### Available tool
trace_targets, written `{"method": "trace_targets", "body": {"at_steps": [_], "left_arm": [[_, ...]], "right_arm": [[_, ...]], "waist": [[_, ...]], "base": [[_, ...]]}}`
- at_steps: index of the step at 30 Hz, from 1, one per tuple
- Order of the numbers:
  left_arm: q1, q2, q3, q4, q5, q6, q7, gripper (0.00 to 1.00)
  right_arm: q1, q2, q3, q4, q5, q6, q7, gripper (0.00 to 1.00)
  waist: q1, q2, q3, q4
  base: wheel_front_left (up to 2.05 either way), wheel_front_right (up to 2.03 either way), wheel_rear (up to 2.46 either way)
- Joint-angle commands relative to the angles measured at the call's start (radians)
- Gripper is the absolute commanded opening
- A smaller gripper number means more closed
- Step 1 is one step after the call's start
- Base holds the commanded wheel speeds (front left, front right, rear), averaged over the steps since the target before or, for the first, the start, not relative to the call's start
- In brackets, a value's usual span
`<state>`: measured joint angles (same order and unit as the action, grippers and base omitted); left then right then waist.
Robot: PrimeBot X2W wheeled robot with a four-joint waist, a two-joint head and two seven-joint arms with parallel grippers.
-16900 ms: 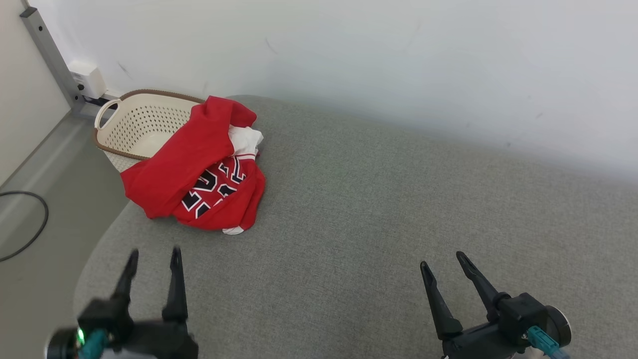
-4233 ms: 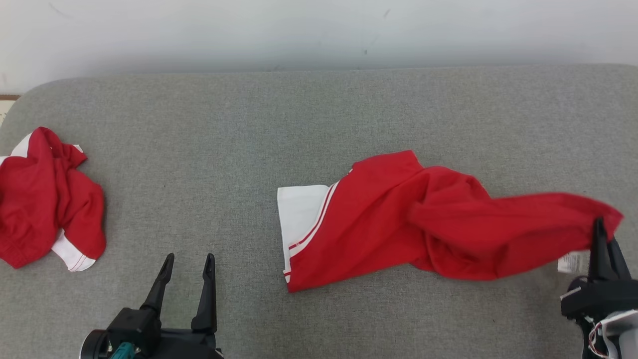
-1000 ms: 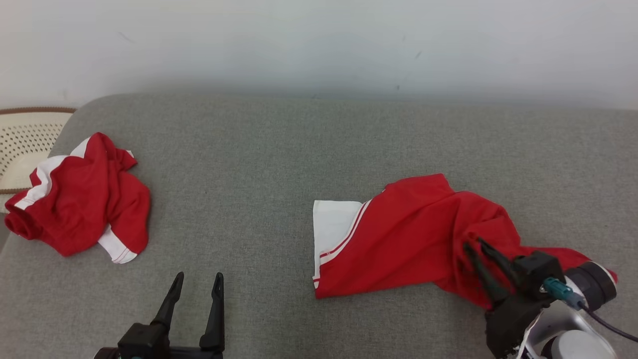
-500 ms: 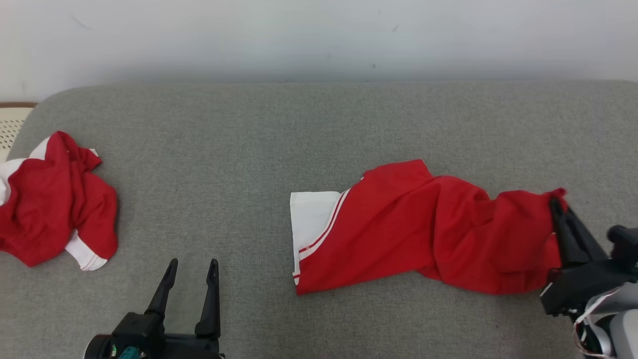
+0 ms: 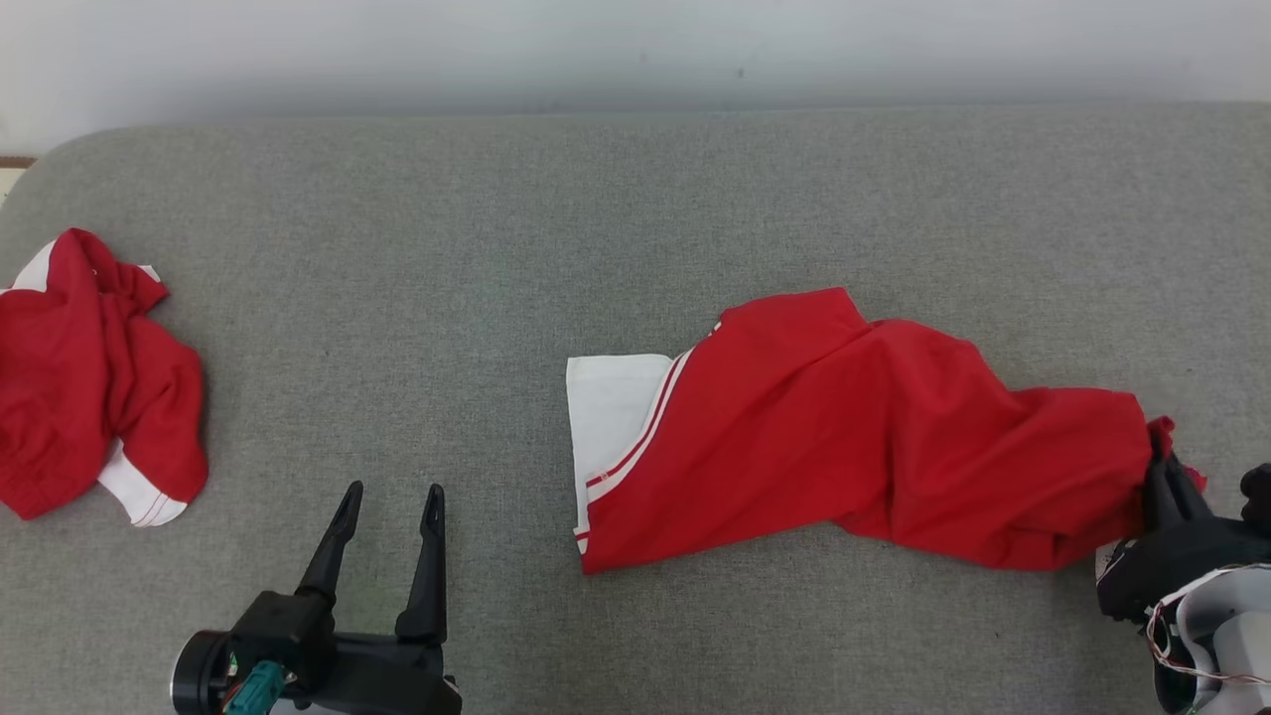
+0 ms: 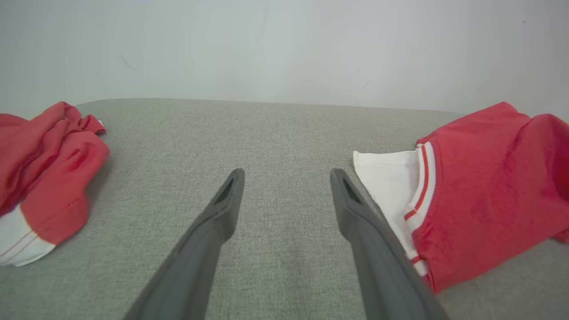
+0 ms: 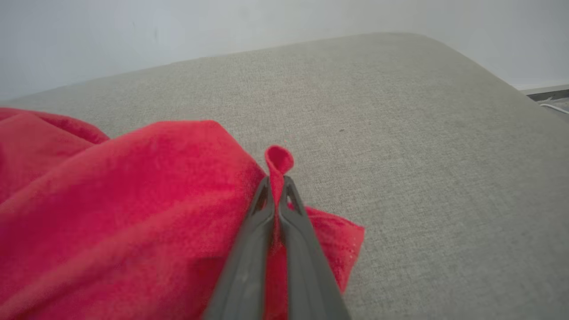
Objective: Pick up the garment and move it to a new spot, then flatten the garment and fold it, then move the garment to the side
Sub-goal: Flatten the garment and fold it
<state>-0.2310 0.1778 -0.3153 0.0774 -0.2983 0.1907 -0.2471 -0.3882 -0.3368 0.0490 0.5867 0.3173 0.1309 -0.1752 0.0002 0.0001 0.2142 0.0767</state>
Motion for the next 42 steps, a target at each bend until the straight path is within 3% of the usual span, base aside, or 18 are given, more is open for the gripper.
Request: {"method": "trace_targets", "body": {"at_steps": [1,7,18,20,21,33,42], "left_arm": [[-0.008,0.004,-0.002,0.005,0.012,0.001,0.000,1.00],[-0.009,0.005,-0.001,0.014,0.006,0.004,-0.003,1.00],[0.012,0.018,0.004,0.010,-0.002,0.013,-0.001,1.00],[0.014,0.020,0.004,0.006,-0.002,0.016,0.003,1.00],[0.014,0.022,0.004,0.005,-0.003,0.017,0.004,1.00],[0.040,0.051,0.016,-0.015,-0.010,0.031,0.014,1.00],[0.075,0.068,0.019,-0.036,-0.016,0.041,0.027,1.00]], "right_arm": [[-0.013,0.005,0.001,0.031,0.011,0.000,-0.011,0.00],[-0.024,0.017,0.008,0.141,0.019,0.000,-0.053,0.00],[0.054,0.062,-0.017,0.174,0.059,-0.001,-0.084,0.00],[0.061,0.071,-0.028,0.164,0.071,-0.001,-0.087,0.87],[0.063,0.074,-0.037,0.152,0.076,-0.001,-0.088,1.00],[0.185,0.124,-0.225,-0.224,0.024,-0.001,-0.092,1.00],[0.241,0.147,-0.106,-0.480,-0.067,-0.001,-0.010,1.00]], "waist": [[-0.0002,-0.0001,0.004,0.003],[-0.0002,-0.0001,0.000,0.002],[-0.0002,-0.0001,-0.012,-0.032],[-0.0002,-0.0001,-0.016,-0.039],[-0.0002,-0.0001,-0.018,-0.042],[-0.0002,-0.0001,-0.070,-0.062],[-0.0002,-0.0001,-0.120,-0.070]], "base": [[0.00,0.00,0.00],[0.00,0.00,0.00],[0.00,0.00,0.00],[0.00,0.00,0.00],[0.00,0.00,0.00],[0.00,0.00,0.00],[0.00,0.00,0.00]]}}
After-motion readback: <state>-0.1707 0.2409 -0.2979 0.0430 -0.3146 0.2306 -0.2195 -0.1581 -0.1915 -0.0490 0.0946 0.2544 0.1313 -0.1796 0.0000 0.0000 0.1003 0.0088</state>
